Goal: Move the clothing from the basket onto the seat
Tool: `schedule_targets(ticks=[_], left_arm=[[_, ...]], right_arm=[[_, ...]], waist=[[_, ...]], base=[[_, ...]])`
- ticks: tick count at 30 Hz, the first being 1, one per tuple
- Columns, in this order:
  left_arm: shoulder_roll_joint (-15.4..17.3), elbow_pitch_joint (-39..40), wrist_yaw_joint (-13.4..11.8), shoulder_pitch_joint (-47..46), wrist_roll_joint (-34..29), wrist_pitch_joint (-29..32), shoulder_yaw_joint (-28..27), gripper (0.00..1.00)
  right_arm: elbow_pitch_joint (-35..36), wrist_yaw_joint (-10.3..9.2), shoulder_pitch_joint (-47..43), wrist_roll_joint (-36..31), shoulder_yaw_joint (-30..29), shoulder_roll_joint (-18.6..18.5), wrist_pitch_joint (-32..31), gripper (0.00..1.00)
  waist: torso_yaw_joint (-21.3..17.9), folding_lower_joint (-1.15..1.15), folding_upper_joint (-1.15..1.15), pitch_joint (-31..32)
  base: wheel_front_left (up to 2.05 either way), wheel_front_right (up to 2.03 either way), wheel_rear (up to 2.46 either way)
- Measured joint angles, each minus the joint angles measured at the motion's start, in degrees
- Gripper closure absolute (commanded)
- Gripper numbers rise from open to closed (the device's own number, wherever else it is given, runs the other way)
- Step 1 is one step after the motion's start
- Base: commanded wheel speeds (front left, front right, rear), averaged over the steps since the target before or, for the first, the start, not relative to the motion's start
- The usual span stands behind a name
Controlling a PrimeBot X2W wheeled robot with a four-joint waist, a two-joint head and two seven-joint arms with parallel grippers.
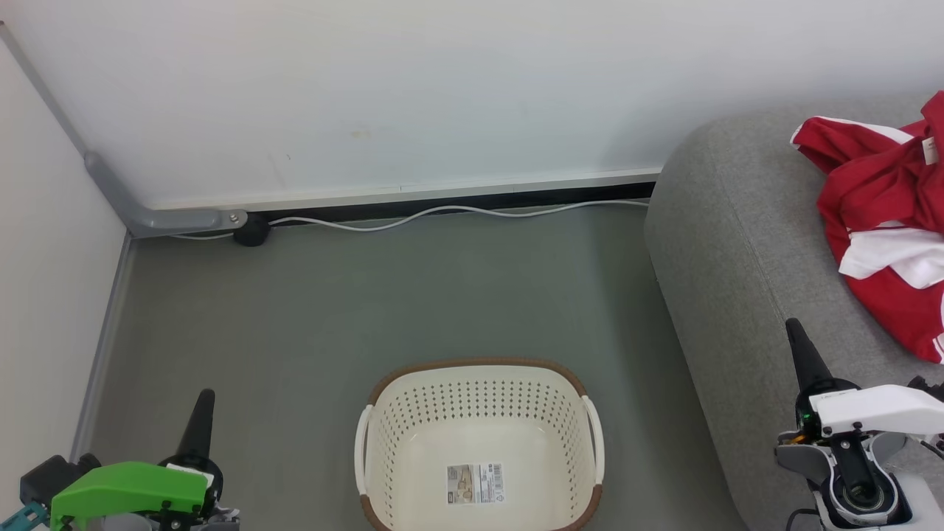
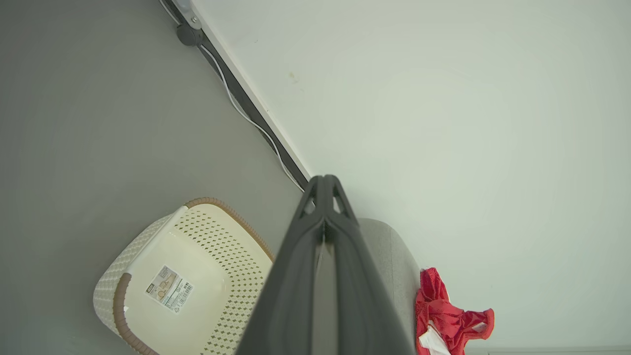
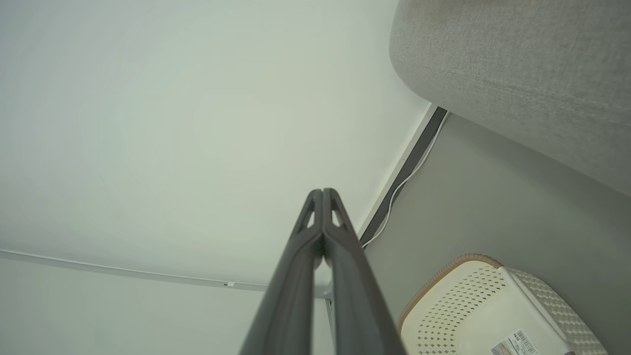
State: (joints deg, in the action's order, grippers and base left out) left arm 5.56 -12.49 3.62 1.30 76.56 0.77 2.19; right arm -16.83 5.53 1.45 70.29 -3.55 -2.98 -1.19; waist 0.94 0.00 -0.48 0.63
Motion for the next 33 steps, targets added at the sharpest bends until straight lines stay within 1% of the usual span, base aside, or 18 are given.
schedule_targets(ticks=[6, 8, 19, 28, 33], left_arm=[[-0.7, -0.6, 1.0, -0.9, 3.6, 0.8, -1.0, 1.00], [-0.7, -0.6, 1.0, -1.1, 4.4, 1.0, -1.2, 1.00], [-1.5, -1.9, 2.0, -2.6, 10.6, 2.7, -3.3, 1.00], [-2.3, -2.8, 3.0, -3.8, 15.8, 4.1, -4.9, 1.00], [-2.5, -3.1, 3.0, -4.3, 16.1, 4.2, -5.1, 1.00]], right_arm=[[0.1, 0.11, 0.6, 4.5, -1.0, 0.2, -1.4, 1.00], [0.1, 0.18, 0.7, 5.2, -1.2, 0.2, -1.5, 1.00], [0.2, 0.98, 1.5, 13.7, -3.0, 0.5, -3.5, 1.00], [0.3, 1.03, 1.9, 20.5, -4.5, 0.7, -5.3, 1.00], [0.4, 1.45, 2.0, 21.1, -4.7, 0.7, -5.5, 1.00]], waist=[[-0.2, 0.00, 0.00, -0.2], [-0.2, 0.00, 0.00, -0.2], [-0.6, 0.00, 0.00, -0.5], [-1.0, 0.00, 0.00, -0.8], [-1.0, 0.00, 0.00, -0.8]], base=[[0.00, 0.00, 0.00], [0.00, 0.00, 0.00], [0.00, 0.00, 0.00], [0.00, 0.00, 0.00], [0.00, 0.00, 0.00]])
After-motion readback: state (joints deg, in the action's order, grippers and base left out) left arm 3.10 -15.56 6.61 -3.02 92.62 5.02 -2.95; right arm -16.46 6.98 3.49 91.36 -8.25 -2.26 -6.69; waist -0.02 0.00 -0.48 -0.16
